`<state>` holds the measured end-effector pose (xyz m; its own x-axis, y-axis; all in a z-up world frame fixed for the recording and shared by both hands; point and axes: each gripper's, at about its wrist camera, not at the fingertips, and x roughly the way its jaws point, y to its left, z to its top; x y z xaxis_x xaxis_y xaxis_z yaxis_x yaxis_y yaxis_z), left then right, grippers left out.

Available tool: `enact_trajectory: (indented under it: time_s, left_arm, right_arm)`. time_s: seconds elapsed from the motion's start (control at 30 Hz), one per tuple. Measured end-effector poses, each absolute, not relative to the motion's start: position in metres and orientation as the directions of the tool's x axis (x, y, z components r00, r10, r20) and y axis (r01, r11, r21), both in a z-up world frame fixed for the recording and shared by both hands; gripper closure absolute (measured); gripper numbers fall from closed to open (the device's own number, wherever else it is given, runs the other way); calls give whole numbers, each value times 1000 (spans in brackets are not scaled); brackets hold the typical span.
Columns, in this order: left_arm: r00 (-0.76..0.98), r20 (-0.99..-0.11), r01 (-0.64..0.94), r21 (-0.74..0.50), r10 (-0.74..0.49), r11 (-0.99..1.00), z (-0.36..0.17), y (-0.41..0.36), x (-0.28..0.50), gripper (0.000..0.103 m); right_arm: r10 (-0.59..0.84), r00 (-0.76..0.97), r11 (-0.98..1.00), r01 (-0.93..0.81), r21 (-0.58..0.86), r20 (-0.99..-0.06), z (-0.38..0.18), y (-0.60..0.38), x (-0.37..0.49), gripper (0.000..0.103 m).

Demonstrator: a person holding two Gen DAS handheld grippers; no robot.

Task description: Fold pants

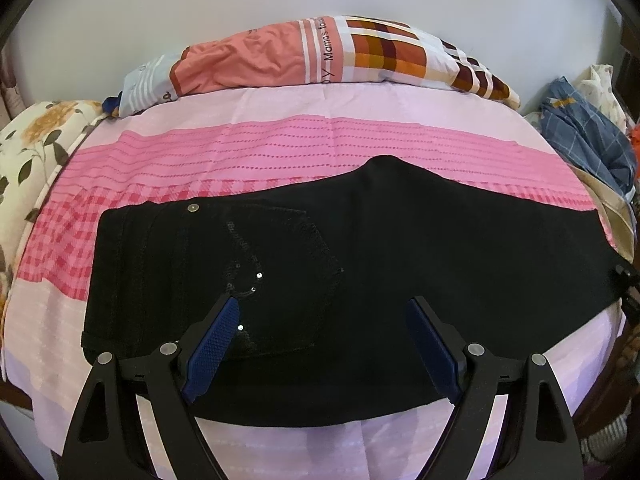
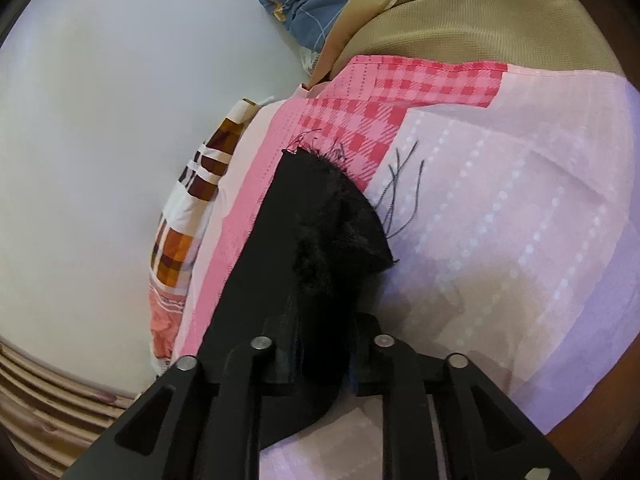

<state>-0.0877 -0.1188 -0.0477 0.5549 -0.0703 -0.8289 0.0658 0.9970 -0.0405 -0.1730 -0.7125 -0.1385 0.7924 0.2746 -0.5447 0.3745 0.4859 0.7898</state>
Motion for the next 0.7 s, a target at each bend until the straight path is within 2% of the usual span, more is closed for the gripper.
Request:
enact_trajectory:
  time_s: [0.13, 0.3, 0.7]
  left_arm:
    - [549, -834, 65, -29, -60, 997, -50, -120, -87, 18]
    - [541, -839, 61, -20, -50, 998, -53, -118, -86, 17]
    - [556, -831, 42, 29, 0, 999, -55, -110, -88, 17]
  right_arm:
    - [279, 795, 480, 371, 795, -539, -138, -712, -169, 79]
    - [262, 782, 514, 383, 768, -566, -138, -711, -167, 90]
    - [248, 781, 518, 393, 760, -573, -139, -711, -167, 96]
